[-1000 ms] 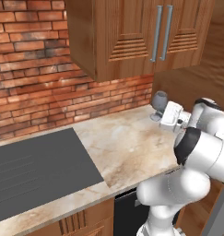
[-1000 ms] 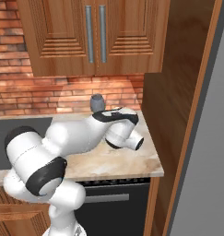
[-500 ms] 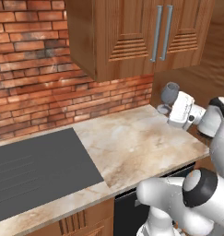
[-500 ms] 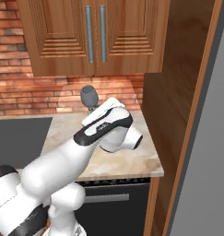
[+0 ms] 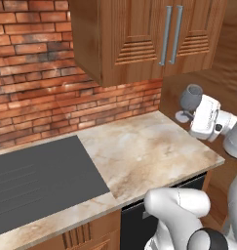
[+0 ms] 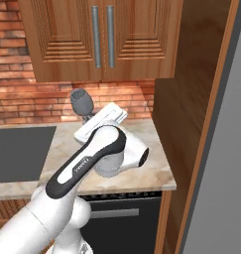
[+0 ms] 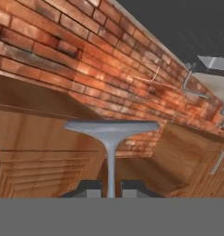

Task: Retrieve the wine glasses from the counter and place one next to each plate.

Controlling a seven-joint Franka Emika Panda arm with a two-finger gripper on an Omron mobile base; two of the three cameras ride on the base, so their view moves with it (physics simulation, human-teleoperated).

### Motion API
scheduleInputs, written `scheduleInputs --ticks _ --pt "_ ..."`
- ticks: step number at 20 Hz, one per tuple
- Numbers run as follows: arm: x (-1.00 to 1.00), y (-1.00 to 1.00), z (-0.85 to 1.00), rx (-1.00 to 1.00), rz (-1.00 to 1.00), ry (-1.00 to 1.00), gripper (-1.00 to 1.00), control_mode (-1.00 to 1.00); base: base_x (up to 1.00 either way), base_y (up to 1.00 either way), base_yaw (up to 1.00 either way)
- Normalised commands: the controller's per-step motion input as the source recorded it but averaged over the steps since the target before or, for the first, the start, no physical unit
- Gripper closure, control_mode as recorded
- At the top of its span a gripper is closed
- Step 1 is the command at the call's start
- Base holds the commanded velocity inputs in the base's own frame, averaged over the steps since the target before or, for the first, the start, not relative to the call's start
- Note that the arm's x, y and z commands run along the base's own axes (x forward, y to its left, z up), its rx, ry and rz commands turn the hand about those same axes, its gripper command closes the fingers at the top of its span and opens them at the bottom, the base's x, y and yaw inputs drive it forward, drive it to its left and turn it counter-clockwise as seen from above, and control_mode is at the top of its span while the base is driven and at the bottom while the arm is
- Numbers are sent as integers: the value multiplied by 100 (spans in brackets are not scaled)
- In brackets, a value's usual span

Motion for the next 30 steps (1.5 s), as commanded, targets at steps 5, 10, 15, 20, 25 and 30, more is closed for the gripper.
scheduleInputs --ticks 5,10,15,20,25,30 --pt "-80 6 0 -1 0 2 100 -100 0 0 0" --pt "-79 0 3 0 0 1 100 -100 0 0 0" --pt "-69 0 12 0 0 0 100 -100 0 0 0" --pt "-68 0 8 0 0 0 100 -100 0 0 0" --pt "0 0 0 0 0 0 100 100 -90 0 0" --pt "0 0 0 0 0 0 100 100 -94 0 -1"
